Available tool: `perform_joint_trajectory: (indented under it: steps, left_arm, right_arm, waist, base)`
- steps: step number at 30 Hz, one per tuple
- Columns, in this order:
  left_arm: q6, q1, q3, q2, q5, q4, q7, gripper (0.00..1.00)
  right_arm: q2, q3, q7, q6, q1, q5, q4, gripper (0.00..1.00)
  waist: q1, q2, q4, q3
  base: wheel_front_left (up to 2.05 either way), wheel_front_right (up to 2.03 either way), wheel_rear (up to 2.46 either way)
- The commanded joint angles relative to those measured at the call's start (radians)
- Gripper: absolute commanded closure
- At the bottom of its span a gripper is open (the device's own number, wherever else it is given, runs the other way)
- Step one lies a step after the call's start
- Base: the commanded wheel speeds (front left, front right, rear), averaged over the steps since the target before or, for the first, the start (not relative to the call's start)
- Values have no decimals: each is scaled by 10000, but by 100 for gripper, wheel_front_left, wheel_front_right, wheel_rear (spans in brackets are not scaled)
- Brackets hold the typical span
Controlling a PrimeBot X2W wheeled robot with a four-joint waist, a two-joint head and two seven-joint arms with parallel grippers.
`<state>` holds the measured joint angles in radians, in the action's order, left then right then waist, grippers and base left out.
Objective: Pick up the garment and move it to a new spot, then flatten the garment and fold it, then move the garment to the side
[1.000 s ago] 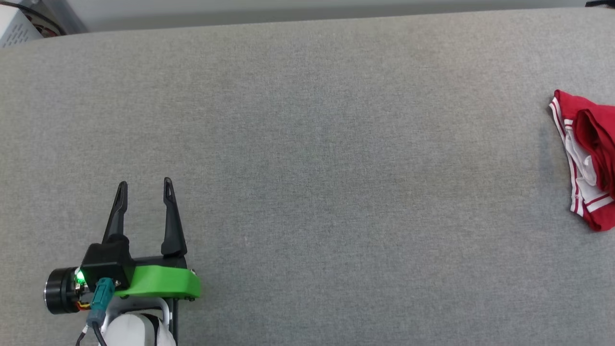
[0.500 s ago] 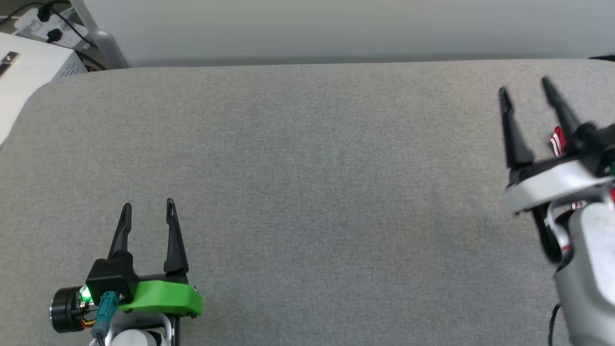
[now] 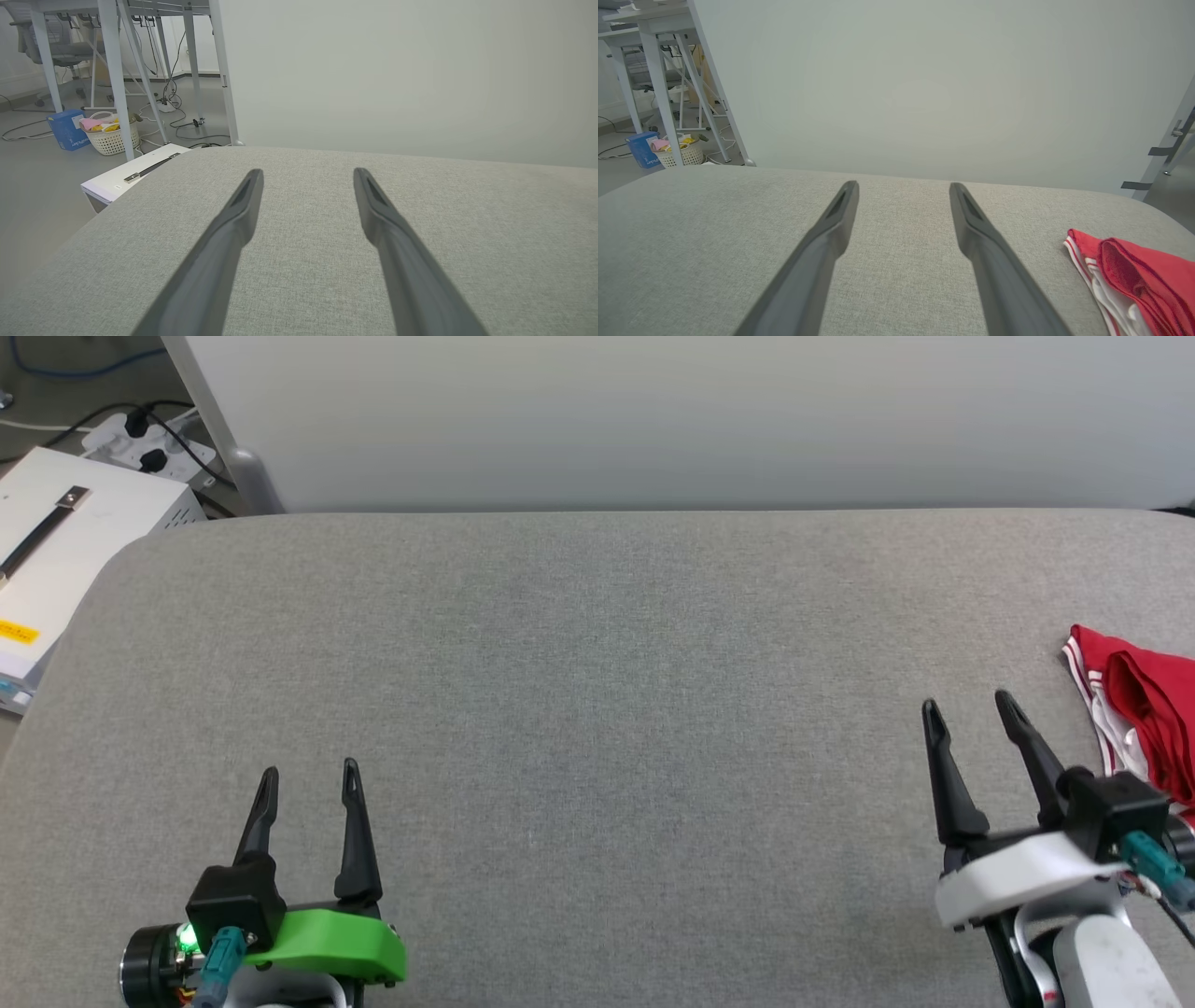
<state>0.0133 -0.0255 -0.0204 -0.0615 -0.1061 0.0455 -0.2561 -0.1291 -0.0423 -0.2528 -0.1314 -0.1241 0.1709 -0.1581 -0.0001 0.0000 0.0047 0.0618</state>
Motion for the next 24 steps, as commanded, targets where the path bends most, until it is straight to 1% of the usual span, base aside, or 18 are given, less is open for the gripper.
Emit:
perform_joint_trajectory:
  steps: [1, 8, 14, 15, 24]
  left_arm:
    - [-36, -174, 21, 50, -88, 22, -57, 0]
    - [-133, -331, 147, 59, -84, 101, -57, 0]
    - [-193, -384, 234, 66, -114, 160, -57, 0]
    - [-169, -226, 219, 25, -35, 142, 2, 100]
    - [-167, -201, 212, 29, 8, 116, 129, 100]
  right_arm:
    - [87, 73, -88, 7, 315, -39, 158, 0]
    - [310, 389, -89, 7, 1208, -52, 557, 0]
    - [421, 354, -89, 7, 1582, -159, 694, 0]
    - [399, 357, 0, 0, 1481, -117, 625, 100]
    - [429, 358, 131, 0, 1470, -187, 661, 100]
  waist:
    - [1, 0, -1, -121]
    - [1, 0, -13, -239]
    - [1, 0, -31, -253]
    - [1, 0, -31, -253]
    - [1, 0, -33, -271]
  base:
    - [0, 0, 0]
    - [0, 0, 0]
    - [0, 0, 0]
    - [0, 0, 0]
    - [0, 0, 0]
